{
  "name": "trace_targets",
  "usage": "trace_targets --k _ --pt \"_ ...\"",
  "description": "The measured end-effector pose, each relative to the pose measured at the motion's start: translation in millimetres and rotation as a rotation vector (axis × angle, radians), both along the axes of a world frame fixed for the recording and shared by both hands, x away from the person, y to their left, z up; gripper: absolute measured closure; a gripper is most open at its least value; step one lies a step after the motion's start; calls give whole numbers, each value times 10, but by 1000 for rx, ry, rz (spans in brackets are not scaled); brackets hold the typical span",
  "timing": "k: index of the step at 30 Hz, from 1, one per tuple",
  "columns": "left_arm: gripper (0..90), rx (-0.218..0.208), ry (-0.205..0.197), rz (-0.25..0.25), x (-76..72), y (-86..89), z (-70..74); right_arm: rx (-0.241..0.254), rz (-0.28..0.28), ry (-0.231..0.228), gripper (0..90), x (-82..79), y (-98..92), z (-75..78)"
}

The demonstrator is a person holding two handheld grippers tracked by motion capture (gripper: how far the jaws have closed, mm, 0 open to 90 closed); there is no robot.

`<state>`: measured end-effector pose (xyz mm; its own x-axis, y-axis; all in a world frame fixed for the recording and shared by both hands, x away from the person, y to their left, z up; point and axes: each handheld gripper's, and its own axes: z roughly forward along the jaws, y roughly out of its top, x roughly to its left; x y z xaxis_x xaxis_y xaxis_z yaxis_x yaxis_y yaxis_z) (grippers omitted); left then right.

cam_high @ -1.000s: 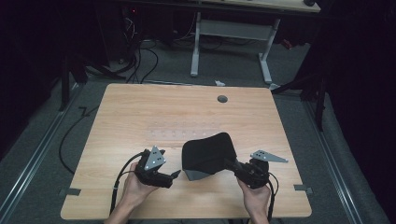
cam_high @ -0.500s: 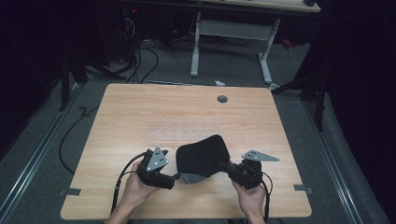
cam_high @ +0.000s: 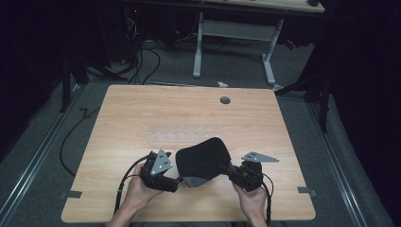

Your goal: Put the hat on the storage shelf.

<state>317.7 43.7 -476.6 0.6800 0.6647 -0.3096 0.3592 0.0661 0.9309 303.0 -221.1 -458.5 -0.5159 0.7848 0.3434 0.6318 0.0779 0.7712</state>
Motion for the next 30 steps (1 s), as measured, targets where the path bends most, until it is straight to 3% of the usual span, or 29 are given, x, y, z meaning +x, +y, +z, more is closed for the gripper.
trace_targets --k 3,9,14,22,30 --pt "123 4 -20 -2 -22 -4 12 -6 8 5 845 8 17 2" --pt "132 3 -5 -18 4 4 4 -9 10 13 844 22 36 14" --pt "141 18 -23 -5 22 11 -14 -19 18 14 843 35 69 29" --pt "151 -5 -35 -3 10 18 4 -19 39 15 840 53 124 88" --pt "160 19 -39 -14 7 22 -11 -22 39 17 840 52 158 118"
